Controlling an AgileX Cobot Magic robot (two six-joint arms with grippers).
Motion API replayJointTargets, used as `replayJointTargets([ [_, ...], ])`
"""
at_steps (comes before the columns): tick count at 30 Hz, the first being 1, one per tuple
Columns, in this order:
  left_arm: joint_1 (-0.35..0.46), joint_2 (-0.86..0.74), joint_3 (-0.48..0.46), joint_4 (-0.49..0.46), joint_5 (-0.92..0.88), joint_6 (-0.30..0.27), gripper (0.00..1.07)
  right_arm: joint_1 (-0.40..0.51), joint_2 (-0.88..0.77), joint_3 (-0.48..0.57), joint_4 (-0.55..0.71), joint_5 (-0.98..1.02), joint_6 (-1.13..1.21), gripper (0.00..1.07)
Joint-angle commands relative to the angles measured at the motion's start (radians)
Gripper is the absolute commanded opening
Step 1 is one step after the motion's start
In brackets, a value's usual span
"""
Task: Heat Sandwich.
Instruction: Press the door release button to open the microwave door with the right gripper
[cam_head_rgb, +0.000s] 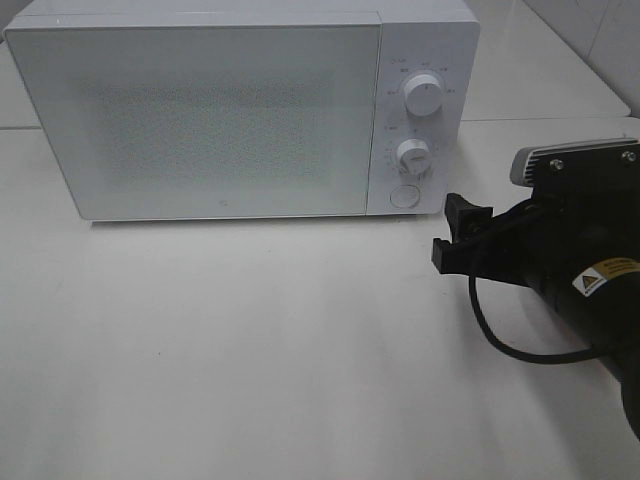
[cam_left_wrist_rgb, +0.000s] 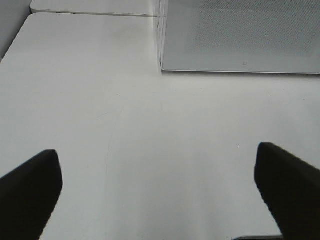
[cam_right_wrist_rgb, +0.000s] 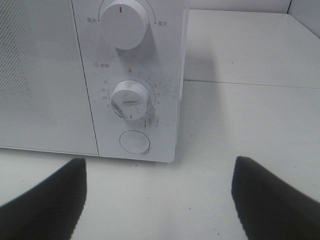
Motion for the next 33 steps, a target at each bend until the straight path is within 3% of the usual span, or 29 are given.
replayJointTargets([
  [1, 0.0, -0.026, 0.004, -0.002, -0.011, 0.0, 1.01, 0.03, 0.019, -0.028, 0.044, -0.014, -0.009, 0.76],
  [18, 0.0, -0.026, 0.004, -0.002, -0.011, 0.0, 1.01, 0.038, 0.025, -0.043, 0.057, 0.003, 0.032, 0.76],
  [27, 0.0, -0.026, 0.004, -0.002, -0.011, 0.0, 1.01, 0.038, 0.025, -0.042, 0.057, 0.003, 0.354, 0.76],
  [33, 0.0, -0.026, 0.004, -0.002, -0.011, 0.0, 1.01, 0.038, 0.025, -0.041, 0.057, 0.003, 0.738, 0.76],
])
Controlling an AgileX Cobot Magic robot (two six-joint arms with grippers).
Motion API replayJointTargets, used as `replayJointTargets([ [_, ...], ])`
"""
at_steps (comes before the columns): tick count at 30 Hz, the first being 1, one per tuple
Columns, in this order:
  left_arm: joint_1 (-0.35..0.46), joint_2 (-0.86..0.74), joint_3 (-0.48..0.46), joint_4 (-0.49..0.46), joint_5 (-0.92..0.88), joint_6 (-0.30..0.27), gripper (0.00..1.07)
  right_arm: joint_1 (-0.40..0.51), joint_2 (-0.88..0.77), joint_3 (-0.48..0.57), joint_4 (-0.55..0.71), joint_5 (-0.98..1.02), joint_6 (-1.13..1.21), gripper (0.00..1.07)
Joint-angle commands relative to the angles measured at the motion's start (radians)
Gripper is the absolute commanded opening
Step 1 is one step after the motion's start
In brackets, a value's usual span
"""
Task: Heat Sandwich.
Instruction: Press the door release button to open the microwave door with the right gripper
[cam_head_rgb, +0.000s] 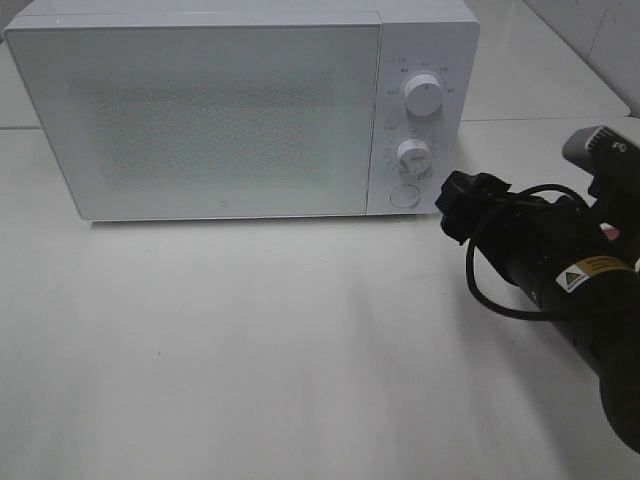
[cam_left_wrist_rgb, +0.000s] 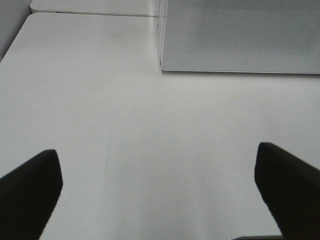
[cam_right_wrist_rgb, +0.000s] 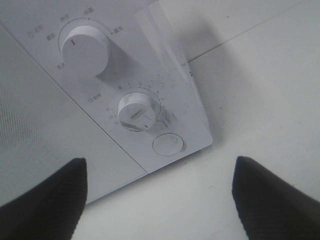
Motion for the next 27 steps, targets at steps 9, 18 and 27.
replayJointTargets([
  [9, 0.0, -0.026, 0.004, -0.002, -0.011, 0.0, 1.01, 0.005, -0.001, -0.009, -0.001, 0.002, 0.789, 0.59],
  [18, 0.0, -0.026, 0.004, -0.002, -0.011, 0.0, 1.01, 0.005, -0.001, -0.009, 0.003, 0.102, 0.989, 0.24],
  [27, 0.0, -0.026, 0.004, -0.002, -0.011, 0.0, 1.01, 0.005, -0.001, -0.009, 0.001, 0.158, 0.991, 0.0],
])
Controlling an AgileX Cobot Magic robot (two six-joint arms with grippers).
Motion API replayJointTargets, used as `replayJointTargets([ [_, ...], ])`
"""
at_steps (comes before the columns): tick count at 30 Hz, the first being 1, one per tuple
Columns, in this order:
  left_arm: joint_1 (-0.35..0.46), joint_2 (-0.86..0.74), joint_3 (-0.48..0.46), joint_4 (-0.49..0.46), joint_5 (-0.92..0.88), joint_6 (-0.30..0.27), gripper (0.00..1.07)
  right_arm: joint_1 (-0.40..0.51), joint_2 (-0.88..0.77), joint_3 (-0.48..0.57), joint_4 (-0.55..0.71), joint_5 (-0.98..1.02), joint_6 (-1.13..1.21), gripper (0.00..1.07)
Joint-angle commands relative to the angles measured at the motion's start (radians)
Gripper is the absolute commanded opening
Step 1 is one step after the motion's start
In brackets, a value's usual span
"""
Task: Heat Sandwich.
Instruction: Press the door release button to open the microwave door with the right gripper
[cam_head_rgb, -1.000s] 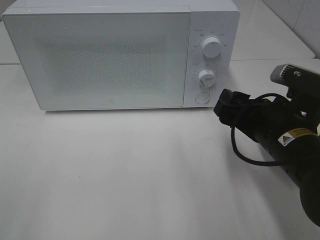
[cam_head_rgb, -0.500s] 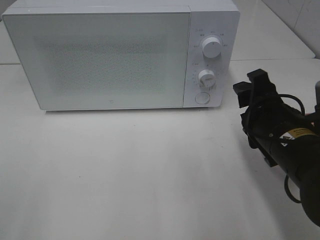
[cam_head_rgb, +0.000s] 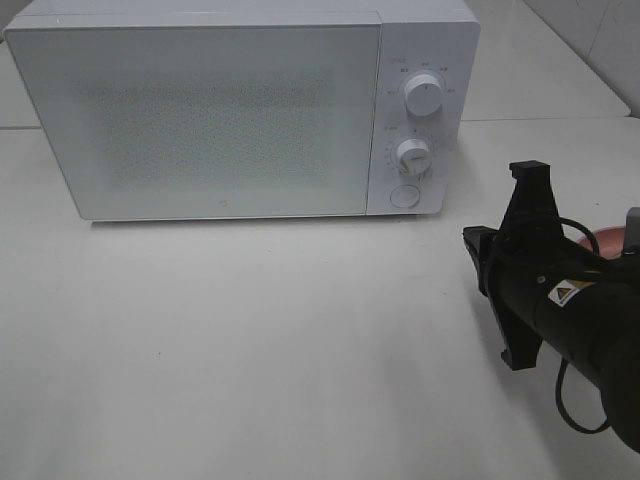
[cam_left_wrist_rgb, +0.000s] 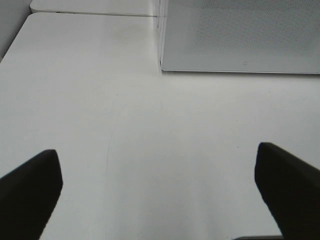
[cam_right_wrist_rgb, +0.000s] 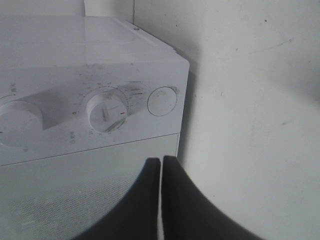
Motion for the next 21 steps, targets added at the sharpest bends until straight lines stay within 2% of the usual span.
replayJointTargets([
  [1, 0.0, -0.026, 0.004, -0.002, -0.011, 0.0, 1.01, 0.005, -0.001, -0.009, -0.006, 0.005, 0.008, 0.0],
  [13, 0.0, -0.026, 0.004, -0.002, -0.011, 0.0, 1.01, -0.001, 0.014, -0.016, 0.014, 0.027, 0.008, 0.0],
  [21, 0.0, -0.026, 0.004, -0.002, -0.011, 0.0, 1.01, -0.001, 0.117, -0.094, 0.01, 0.032, 0.025, 0.0],
])
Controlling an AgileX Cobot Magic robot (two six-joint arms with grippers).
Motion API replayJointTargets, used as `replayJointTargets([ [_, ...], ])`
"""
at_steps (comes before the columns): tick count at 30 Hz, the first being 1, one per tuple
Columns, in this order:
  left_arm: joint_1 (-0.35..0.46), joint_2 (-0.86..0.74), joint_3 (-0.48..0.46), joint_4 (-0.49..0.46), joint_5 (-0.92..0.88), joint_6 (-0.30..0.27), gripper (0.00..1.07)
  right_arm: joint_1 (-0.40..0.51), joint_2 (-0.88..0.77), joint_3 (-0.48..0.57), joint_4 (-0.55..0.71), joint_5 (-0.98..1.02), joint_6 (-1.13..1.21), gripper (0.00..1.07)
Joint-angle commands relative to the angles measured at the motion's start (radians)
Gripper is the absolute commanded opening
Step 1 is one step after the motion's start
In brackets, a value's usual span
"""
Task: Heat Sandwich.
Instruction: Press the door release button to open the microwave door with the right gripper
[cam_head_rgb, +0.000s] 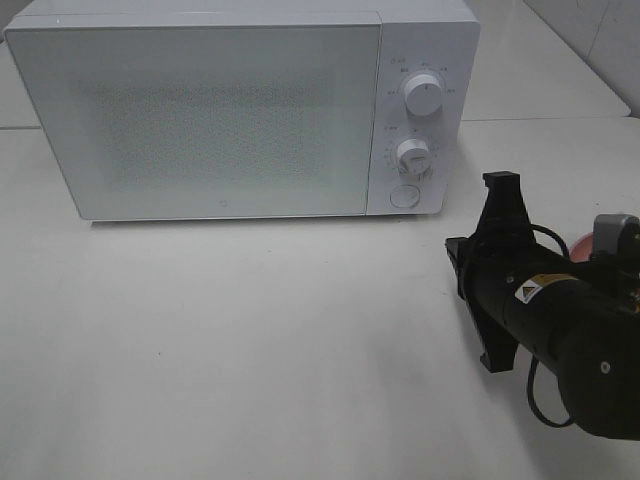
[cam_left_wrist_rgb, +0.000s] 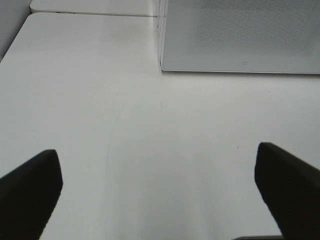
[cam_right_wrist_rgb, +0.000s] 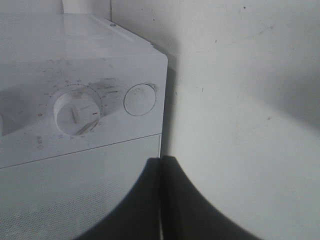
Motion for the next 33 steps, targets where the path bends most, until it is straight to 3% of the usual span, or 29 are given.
replayJointTargets([
  [1, 0.0, -0.026, 0.004, -0.002, -0.011, 0.0, 1.01, -0.001, 0.018, -0.027, -0.005, 0.005, 0.007, 0.0],
  [6, 0.0, -0.026, 0.004, -0.002, -0.011, 0.0, 1.01, -0.009, 0.081, -0.087, -0.027, 0.02, 0.012, 0.0],
  [9, 0.0, -0.026, 0.004, -0.002, -0.011, 0.0, 1.01, -0.062, 0.114, -0.138, -0.109, 0.065, 0.04, 0.0],
  [23, 0.0, -0.026, 0.004, -0.002, -0.011, 0.0, 1.01, -0.188, 0.203, -0.307, -0.216, 0.161, 0.032, 0.0],
  [33, 0.0, -0.026, 0.004, -0.002, -0.011, 0.0, 1.01, -0.2, 0.268, -0.39, -0.223, 0.187, 0.031, 0.0],
])
